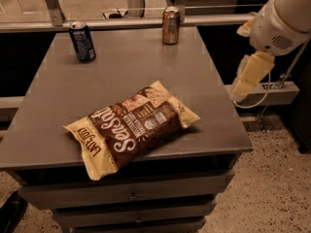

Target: Knock orange can over

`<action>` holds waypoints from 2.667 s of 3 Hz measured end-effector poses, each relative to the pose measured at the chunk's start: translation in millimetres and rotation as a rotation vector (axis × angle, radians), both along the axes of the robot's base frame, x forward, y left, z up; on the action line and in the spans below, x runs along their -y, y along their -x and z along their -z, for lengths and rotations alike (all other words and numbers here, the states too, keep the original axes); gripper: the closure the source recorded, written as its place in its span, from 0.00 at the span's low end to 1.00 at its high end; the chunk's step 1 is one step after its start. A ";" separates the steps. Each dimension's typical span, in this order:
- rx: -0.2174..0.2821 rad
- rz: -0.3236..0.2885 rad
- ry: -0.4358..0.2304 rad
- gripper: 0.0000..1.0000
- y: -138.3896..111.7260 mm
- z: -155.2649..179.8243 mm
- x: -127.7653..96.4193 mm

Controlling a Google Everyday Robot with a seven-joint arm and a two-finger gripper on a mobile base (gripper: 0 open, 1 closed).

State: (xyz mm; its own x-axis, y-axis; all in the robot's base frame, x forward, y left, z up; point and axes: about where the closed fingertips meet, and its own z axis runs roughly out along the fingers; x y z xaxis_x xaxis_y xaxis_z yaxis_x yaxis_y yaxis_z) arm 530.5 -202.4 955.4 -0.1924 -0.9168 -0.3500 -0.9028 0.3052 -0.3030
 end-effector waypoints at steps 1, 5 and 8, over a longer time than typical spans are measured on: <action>0.063 0.027 -0.120 0.00 -72.6 17.5 -14.2; 0.176 0.086 -0.508 0.00 -192.0 42.0 -66.2; 0.320 0.165 -0.728 0.00 -321.1 42.3 -94.0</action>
Offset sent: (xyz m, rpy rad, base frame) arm 0.2299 0.0502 -0.0426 0.4218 -0.1738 -0.1205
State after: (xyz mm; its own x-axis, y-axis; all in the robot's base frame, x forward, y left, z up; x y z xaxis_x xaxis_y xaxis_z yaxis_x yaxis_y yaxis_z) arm 851.6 -108.4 913.1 -0.0950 -0.4068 -0.9086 -0.7323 0.6468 -0.2130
